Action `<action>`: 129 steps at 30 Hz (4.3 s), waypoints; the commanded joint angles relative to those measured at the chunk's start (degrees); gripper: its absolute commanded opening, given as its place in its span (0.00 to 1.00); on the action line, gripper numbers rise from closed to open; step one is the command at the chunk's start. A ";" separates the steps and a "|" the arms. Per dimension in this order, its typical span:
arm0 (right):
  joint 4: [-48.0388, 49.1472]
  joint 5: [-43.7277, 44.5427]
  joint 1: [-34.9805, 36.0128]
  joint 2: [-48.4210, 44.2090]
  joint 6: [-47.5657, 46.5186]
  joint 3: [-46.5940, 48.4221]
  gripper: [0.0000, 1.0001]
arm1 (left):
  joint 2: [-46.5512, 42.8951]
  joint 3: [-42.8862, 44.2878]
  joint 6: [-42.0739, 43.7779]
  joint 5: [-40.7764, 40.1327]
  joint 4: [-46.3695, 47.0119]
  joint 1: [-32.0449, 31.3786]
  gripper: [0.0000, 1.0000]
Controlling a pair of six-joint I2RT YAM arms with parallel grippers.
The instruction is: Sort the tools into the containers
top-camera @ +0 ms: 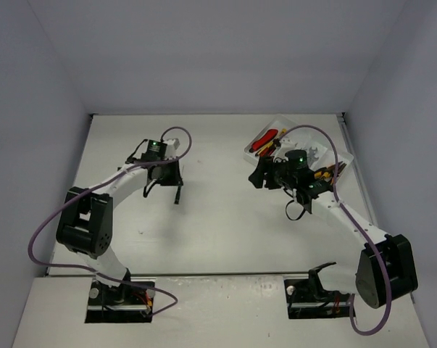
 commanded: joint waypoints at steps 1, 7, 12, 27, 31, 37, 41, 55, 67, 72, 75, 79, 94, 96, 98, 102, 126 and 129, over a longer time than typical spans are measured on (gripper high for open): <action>6.26 -6.11 2.65 -0.60 -3.25 1.54 0.58 | -4.94 -0.86 -18.14 4.38 23.37 -7.16 0.00; 7.68 -6.33 6.47 -1.96 -5.09 1.13 0.58 | -4.62 3.55 -20.59 -1.52 27.27 -16.49 0.00; 8.25 -6.83 8.79 -0.62 -5.77 1.49 0.57 | -5.14 4.60 -22.38 -3.08 30.74 -20.58 0.00; 9.81 -2.38 11.81 1.90 -5.08 1.83 0.47 | -3.74 5.27 -26.85 -2.69 38.24 -25.27 0.00; 10.17 -0.93 11.90 1.90 -4.80 1.65 0.36 | -3.20 5.27 -26.86 -2.78 38.71 -25.91 0.00; 10.17 1.88 11.90 1.70 -4.23 1.30 0.09 | -2.83 5.18 -26.61 -2.71 38.71 -26.18 0.00; 10.09 4.37 11.83 1.96 -2.68 1.21 0.00 | -3.83 4.22 -25.31 -4.51 38.63 -26.18 0.10; 7.47 12.74 2.19 9.16 9.48 6.26 0.00 | -17.83 4.28 -9.85 -27.59 8.93 -25.46 0.80; 0.80 15.45 -11.70 32.25 15.24 27.51 0.14 | -41.76 4.96 3.65 -42.47 -12.71 -22.00 0.88; -0.26 16.91 -12.59 37.39 16.29 31.23 0.29 | -50.65 -1.39 5.13 -44.25 -13.17 -20.36 0.90; -1.00 17.77 -12.62 37.75 15.57 31.97 0.38 | -53.30 -3.57 5.81 -45.38 -13.87 -20.16 0.92; -3.08 21.24 -12.71 34.19 13.76 31.65 0.49 | -55.67 -5.15 6.32 -46.83 -14.57 -20.11 0.94; -17.53 25.48 -12.71 -13.49 -0.54 17.57 0.69 | -63.53 -5.20 7.50 -48.21 -17.58 -19.86 0.94; -19.11 26.14 -12.71 -21.45 -1.61 15.76 0.76 | -64.94 -5.05 7.42 -48.54 -18.70 -19.80 0.94; -19.86 25.63 -12.63 -27.30 -1.73 13.84 0.82 | -66.62 -5.01 7.42 -49.10 -20.03 -19.76 0.94; -20.04 23.41 -11.74 -38.40 0.71 10.06 1.00 | -70.31 -4.66 7.39 -49.81 -22.18 -19.76 0.94; -26.13 32.72 -8.79 -57.71 0.41 2.91 1.00 | -80.26 -12.36 3.79 -52.17 -24.16 -19.82 0.94; -26.13 34.27 -7.29 -57.77 0.47 2.72 1.00 | -80.19 -13.42 3.48 -52.51 -24.13 -19.76 0.94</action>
